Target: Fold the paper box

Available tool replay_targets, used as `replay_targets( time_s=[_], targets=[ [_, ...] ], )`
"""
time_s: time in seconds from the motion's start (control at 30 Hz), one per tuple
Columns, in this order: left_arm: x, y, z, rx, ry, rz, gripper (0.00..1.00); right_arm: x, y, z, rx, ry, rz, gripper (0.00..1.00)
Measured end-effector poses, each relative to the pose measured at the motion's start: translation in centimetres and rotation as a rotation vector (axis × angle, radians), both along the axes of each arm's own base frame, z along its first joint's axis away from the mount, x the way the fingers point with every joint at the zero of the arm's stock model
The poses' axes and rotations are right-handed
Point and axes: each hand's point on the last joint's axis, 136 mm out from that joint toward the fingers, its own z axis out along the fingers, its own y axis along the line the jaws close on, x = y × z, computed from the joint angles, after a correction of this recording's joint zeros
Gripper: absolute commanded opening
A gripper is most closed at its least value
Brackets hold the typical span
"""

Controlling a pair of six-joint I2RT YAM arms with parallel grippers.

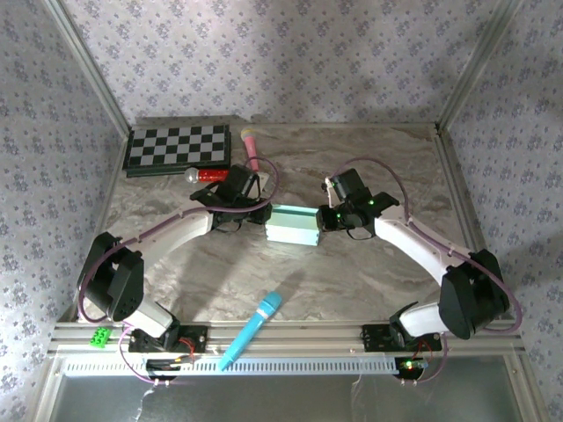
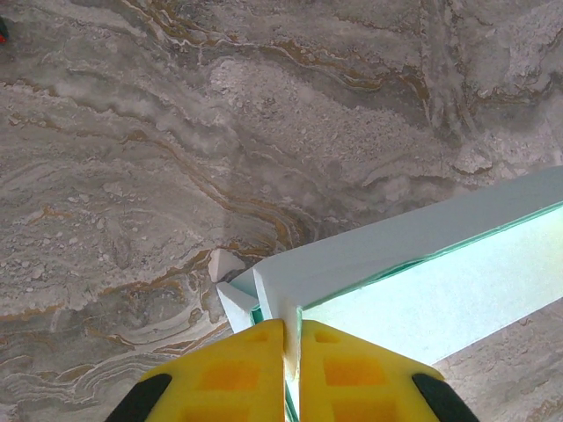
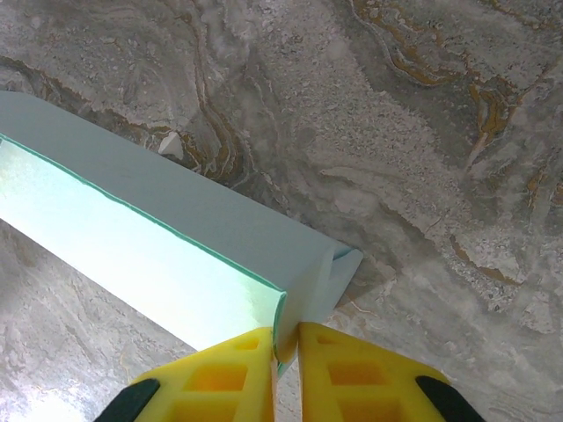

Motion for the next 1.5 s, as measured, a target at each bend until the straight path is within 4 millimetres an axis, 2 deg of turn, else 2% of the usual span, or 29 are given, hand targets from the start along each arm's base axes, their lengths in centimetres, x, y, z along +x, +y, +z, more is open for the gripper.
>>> replay_targets(
  time_s=[0.27,0.47,0.57,1.1,1.5],
  targets=[
    [0.0,0.0,-0.1,0.011,-0.008,0.004,0.12,0.0,0.0,0.0,0.001,0.010,0.001,0.15],
    [-0.5,-0.3,-0.2,0.015,0.001,-0.002,0.29,0.0,0.0,0.0,0.001,0.012,0.000,0.15],
    [-0.9,-0.4,-0.6,0.023,0.008,-0.013,0.32,0.0,0.0,0.0,0.001,0.012,0.001,0.14],
    [-1.4,-0.3,-1.3,0.041,0.024,-0.020,0.33,0.0,0.1,0.2,0.004,0.017,0.005,0.14],
    [-1.0,-0.5,-1.6,0.100,-0.020,-0.008,0.32,-0.3,0.4,0.2,0.019,0.034,0.016,0.14]
  ],
)
